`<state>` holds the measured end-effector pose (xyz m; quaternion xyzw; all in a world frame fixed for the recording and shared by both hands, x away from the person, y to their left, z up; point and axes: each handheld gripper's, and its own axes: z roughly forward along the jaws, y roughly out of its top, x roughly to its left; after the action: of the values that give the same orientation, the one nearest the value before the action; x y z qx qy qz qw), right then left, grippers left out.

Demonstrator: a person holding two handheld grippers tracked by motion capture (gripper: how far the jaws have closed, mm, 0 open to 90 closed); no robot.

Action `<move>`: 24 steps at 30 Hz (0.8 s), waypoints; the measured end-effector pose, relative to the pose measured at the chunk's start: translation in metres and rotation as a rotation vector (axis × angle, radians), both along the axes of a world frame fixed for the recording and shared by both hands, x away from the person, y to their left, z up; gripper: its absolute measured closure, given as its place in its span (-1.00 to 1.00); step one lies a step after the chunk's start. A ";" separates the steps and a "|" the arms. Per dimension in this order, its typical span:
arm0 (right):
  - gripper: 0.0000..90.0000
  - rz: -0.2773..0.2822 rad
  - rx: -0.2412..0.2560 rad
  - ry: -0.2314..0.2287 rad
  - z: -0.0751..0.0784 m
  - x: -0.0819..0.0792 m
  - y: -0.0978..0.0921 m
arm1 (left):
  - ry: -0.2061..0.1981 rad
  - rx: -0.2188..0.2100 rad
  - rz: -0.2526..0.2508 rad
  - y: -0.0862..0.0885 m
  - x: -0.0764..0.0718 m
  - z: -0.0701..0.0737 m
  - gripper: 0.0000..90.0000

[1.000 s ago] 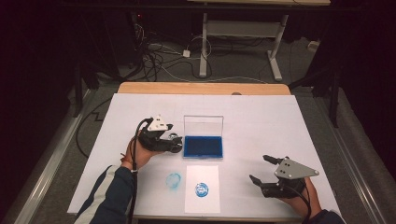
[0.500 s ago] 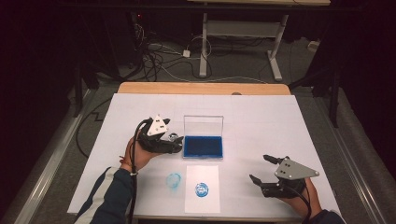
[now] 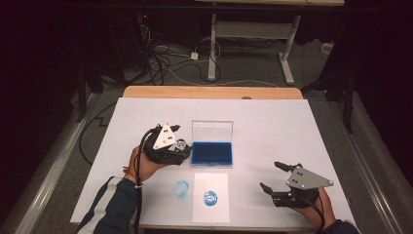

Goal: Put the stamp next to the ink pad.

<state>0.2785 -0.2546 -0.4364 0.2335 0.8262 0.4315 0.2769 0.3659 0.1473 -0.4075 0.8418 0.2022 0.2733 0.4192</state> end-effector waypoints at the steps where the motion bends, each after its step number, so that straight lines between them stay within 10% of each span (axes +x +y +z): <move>1: -0.54 -0.002 -0.001 -0.001 0.000 0.000 0.000 | -0.009 -0.003 -0.002 0.000 -0.002 0.001 -0.58; 24: -0.54 0.006 0.010 -0.037 0.004 -0.005 0.001 | -0.083 0.028 -0.046 -0.004 -0.032 0.006 -0.58</move>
<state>0.2734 -0.2537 -0.4322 0.2245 0.8195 0.4406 0.2897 0.3340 0.1434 -0.4018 0.8400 0.1616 0.3011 0.4214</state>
